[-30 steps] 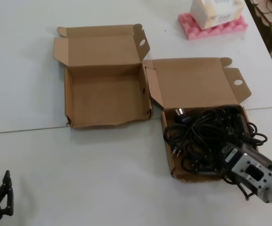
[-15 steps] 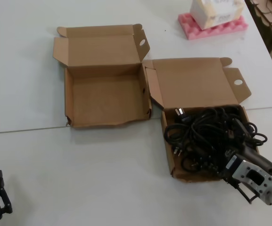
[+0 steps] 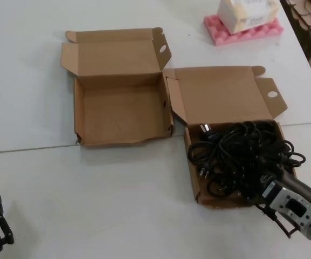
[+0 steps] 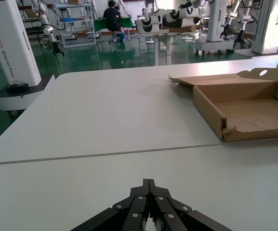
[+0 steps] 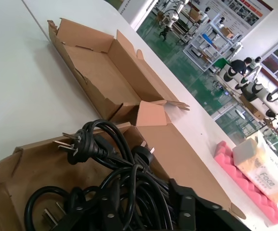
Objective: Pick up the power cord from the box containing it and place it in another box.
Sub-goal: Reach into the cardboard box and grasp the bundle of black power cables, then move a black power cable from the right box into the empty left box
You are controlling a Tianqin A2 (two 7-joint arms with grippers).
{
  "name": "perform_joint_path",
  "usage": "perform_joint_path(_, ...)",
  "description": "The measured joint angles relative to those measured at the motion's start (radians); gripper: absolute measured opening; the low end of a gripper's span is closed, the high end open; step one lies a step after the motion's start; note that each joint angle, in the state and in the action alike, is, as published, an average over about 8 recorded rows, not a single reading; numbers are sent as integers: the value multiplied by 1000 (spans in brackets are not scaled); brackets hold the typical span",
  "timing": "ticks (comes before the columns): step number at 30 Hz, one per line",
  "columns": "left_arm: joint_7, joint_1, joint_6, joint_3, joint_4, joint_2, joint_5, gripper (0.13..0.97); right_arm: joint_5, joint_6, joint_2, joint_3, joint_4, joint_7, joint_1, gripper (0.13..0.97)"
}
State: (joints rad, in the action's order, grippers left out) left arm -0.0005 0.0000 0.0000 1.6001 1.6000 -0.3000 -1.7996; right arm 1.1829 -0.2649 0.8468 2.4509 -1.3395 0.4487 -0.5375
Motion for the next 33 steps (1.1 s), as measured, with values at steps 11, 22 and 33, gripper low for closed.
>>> perform_joint_path(11,0,0,0,0,0,0,0,163,15,1,5,-16,-30,0,30,321)
perform_joint_path(22,0,0,0,0,0,0,0,163,38,15,1,-68,-74,0,68,192)
perform_joint_path(33,0,0,0,0,0,0,0,163,89,54,0,-206,-175,0,149,162)
